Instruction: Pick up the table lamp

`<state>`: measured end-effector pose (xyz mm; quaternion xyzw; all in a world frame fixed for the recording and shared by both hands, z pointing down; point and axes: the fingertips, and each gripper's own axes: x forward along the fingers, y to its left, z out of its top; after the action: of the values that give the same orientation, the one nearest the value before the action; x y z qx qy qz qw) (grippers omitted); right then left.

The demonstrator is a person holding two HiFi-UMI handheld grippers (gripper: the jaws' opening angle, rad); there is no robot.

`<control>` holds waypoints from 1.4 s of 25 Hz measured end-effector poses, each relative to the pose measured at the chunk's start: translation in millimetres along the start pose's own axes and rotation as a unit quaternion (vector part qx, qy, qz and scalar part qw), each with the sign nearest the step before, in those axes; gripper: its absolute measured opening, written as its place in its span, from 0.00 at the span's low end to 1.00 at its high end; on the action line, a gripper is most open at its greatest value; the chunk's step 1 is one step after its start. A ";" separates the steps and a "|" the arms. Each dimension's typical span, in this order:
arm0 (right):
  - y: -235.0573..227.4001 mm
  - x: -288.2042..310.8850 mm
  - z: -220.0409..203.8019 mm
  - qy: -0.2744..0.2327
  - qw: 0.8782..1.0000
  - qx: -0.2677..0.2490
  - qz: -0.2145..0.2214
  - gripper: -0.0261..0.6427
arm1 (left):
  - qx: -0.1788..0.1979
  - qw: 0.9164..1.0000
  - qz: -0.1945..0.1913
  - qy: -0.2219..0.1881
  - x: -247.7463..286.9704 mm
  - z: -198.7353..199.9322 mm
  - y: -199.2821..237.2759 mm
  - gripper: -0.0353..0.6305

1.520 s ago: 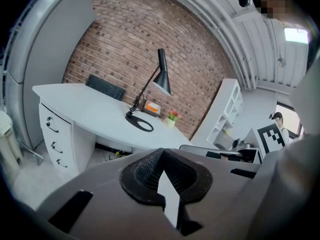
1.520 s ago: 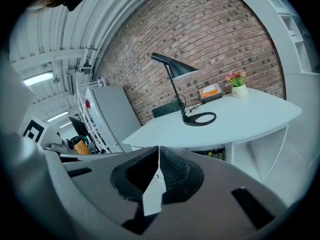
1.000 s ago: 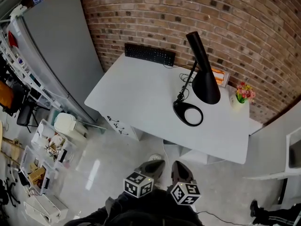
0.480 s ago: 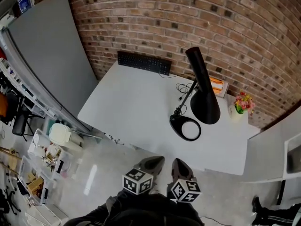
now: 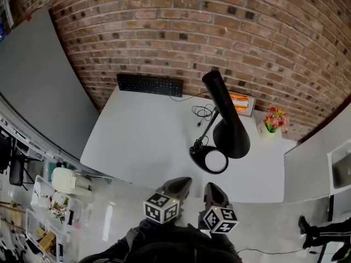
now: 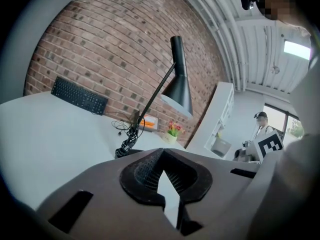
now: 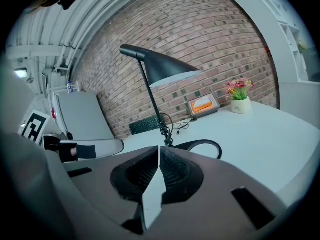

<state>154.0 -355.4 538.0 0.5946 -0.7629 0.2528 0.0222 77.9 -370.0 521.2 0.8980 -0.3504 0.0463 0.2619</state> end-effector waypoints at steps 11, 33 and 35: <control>-7.4 24.8 32.0 -0.046 0.999 -0.006 -0.018 0.06 | 0.079 0.996 -0.044 0.005 40.7 51.5 36.7 0.06; -18.2 19.9 94.5 -0.119 0.990 0.045 0.055 0.28 | 0.164 0.985 -0.048 0.018 114.3 90.2 50.5 0.31; -20.7 19.0 99.3 -0.125 0.989 0.052 0.058 0.28 | 0.170 0.984 -0.047 0.021 120.3 92.1 51.1 0.32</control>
<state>193.9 -416.8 465.3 0.5763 -0.7790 0.2167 -0.1186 125.5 -520.7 496.6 0.9438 -0.2891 0.1118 0.1151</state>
